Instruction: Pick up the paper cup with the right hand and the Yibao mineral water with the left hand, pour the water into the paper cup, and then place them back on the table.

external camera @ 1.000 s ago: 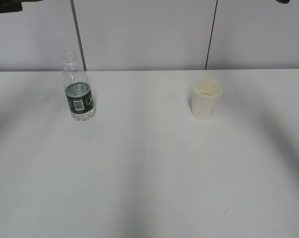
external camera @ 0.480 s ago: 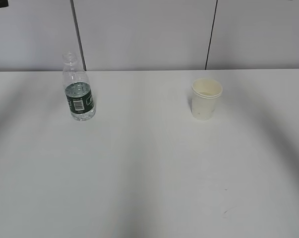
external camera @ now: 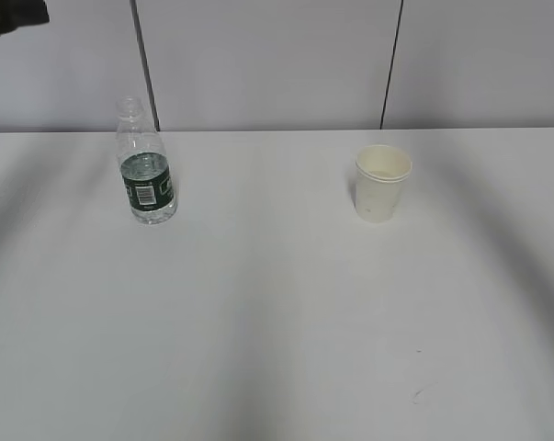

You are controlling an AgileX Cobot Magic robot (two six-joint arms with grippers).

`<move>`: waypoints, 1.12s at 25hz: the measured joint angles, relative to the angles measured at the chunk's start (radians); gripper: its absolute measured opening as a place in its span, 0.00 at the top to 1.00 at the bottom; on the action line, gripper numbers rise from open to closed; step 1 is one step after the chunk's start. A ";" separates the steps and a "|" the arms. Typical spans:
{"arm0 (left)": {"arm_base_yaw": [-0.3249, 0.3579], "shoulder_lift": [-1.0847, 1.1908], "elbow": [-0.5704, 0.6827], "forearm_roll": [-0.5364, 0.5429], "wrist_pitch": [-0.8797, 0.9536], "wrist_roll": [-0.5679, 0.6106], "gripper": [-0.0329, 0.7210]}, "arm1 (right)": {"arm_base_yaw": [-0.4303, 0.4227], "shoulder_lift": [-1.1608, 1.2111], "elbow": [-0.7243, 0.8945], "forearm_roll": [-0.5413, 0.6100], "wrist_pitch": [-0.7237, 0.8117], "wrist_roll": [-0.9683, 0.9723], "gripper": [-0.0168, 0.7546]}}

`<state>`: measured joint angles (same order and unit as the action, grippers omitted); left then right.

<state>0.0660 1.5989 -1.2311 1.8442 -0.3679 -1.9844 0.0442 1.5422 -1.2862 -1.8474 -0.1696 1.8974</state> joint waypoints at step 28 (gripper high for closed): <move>0.004 -0.024 0.091 0.000 0.023 0.159 0.35 | 0.000 -0.156 0.186 0.004 0.064 -0.116 0.22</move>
<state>0.0701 1.5744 -1.1400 1.8442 -0.3448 -1.8251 0.0442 1.3862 -1.1006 -1.8436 -0.1061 1.7818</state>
